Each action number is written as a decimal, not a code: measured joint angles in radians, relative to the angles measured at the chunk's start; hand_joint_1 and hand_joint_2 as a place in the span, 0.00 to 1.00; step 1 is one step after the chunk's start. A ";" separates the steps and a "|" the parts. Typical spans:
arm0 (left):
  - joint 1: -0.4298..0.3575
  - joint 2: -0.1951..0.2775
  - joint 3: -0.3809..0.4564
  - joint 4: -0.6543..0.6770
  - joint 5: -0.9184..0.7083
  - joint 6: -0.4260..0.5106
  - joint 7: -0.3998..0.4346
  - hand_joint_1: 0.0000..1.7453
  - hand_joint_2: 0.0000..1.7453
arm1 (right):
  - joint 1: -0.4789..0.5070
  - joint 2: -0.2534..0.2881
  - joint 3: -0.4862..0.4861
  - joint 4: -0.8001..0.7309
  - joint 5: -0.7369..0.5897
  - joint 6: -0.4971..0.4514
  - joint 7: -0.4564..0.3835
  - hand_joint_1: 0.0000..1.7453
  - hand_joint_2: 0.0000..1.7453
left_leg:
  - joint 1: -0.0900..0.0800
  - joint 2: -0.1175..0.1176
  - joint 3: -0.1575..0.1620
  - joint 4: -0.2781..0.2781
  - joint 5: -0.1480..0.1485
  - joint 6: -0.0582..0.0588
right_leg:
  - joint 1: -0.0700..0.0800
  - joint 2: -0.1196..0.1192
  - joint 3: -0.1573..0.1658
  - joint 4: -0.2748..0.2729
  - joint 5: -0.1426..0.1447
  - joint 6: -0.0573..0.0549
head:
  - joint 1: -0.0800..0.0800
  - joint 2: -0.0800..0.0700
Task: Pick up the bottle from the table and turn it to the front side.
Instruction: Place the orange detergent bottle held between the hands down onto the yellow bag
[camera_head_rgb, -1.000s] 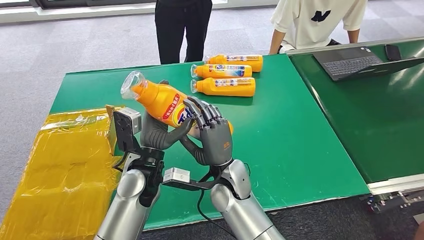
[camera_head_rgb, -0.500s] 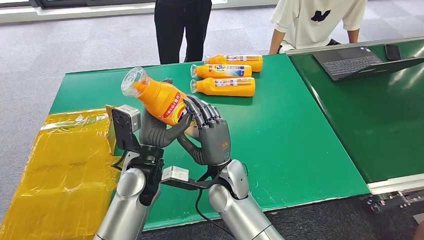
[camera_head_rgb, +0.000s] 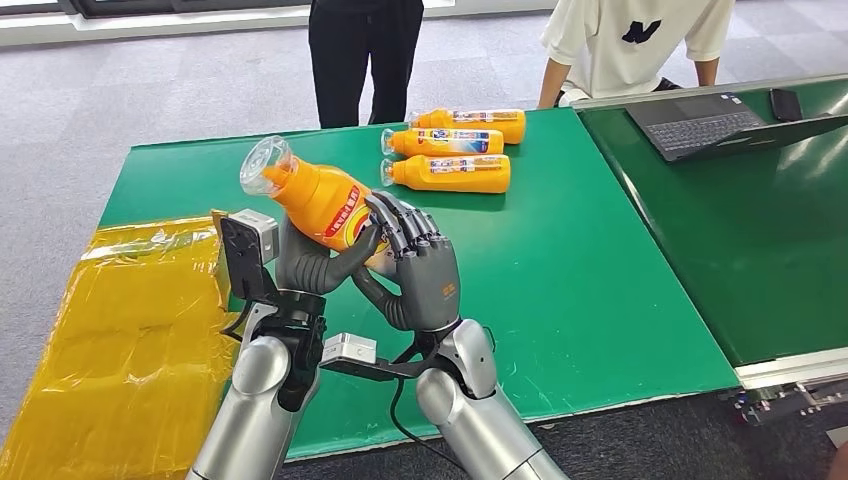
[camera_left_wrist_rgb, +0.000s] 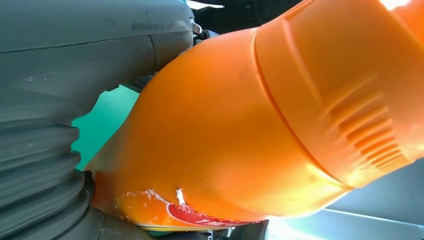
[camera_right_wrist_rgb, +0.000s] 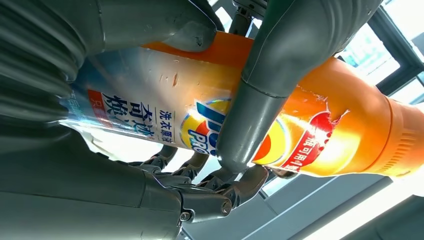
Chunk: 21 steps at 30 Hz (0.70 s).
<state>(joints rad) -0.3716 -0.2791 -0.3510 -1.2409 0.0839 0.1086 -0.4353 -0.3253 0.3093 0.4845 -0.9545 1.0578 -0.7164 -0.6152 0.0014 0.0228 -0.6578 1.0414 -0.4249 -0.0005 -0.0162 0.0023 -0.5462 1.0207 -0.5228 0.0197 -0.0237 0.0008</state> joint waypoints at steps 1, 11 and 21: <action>0.000 0.000 0.000 0.000 -0.001 0.000 -0.001 1.00 1.00 | 0.000 0.000 0.000 0.000 -0.003 0.000 -0.002 0.57 1.00 | 0.000 0.000 0.000 0.000 0.000 0.000 | 0.000 0.000 0.000 0.000 0.000 0.000 | 0.000 0.000; -0.019 0.000 -0.003 -0.001 -0.033 -0.004 -0.014 1.00 1.00 | -0.001 0.000 0.000 0.006 -0.026 0.005 -0.034 0.00 1.00 | 0.000 0.000 0.000 0.000 0.000 0.000 | 0.000 0.000 0.000 0.000 0.000 0.000 | 0.000 0.000; -0.020 0.003 -0.008 -0.024 -0.202 0.077 -0.011 1.00 1.00 | 0.005 0.000 -0.008 -0.028 0.095 0.006 -0.006 0.00 1.00 | 0.000 0.000 0.000 0.000 0.000 0.000 | 0.000 0.000 0.000 0.000 0.000 0.000 | 0.000 0.000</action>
<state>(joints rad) -0.3919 -0.2766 -0.3591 -1.2645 -0.1185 0.1855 -0.4463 -0.3200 0.3098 0.4767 -0.9826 1.1526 -0.7109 -0.6214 0.0015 0.0229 -0.6578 1.0414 -0.4249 -0.0006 -0.0162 0.0024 -0.5465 1.0207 -0.5228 0.0197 -0.0238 0.0008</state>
